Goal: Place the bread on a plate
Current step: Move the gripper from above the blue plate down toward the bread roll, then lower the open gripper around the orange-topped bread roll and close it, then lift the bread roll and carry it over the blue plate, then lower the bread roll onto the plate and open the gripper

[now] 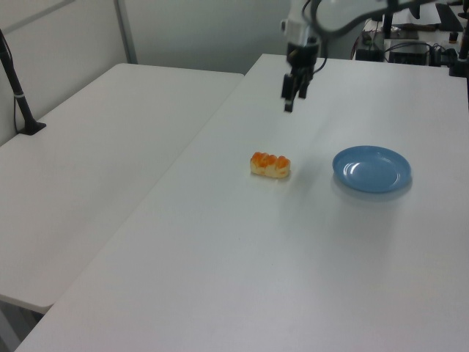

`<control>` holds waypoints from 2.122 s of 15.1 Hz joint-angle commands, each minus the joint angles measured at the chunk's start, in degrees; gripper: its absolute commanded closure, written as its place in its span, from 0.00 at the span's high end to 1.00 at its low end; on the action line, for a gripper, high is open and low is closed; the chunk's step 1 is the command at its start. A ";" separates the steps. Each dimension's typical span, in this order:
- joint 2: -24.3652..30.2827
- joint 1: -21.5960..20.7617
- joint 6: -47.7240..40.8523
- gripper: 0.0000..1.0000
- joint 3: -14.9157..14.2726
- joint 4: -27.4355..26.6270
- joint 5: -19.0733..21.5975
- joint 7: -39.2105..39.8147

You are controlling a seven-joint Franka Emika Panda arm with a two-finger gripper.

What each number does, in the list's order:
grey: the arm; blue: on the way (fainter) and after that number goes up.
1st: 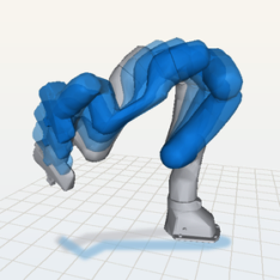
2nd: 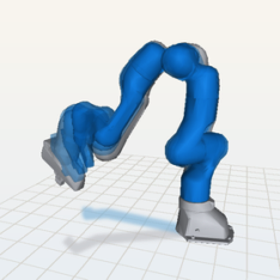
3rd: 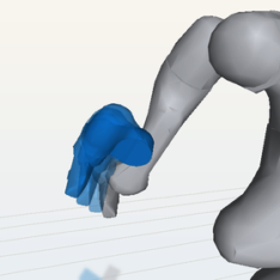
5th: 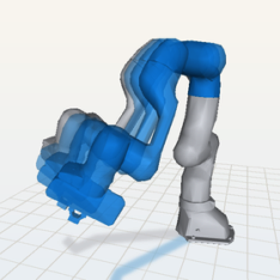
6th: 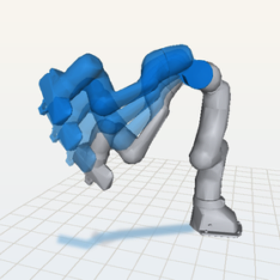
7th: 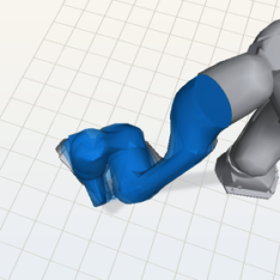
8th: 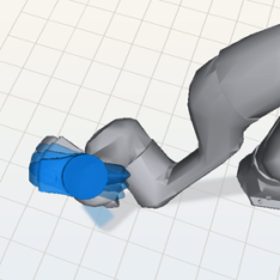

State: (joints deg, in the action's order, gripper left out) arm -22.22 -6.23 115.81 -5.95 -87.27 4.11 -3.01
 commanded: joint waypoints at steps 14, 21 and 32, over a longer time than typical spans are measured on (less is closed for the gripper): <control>-12.07 -6.25 10.40 0.18 -0.38 2.89 -5.69 -5.70; 7.60 -4.06 -6.45 0.19 -0.38 -7.01 -4.99 1.94; 15.36 -3.61 -11.05 0.20 0.76 -25.13 -7.27 3.53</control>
State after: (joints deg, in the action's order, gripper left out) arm -7.69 -9.34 103.11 -5.71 -108.13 -1.57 -0.34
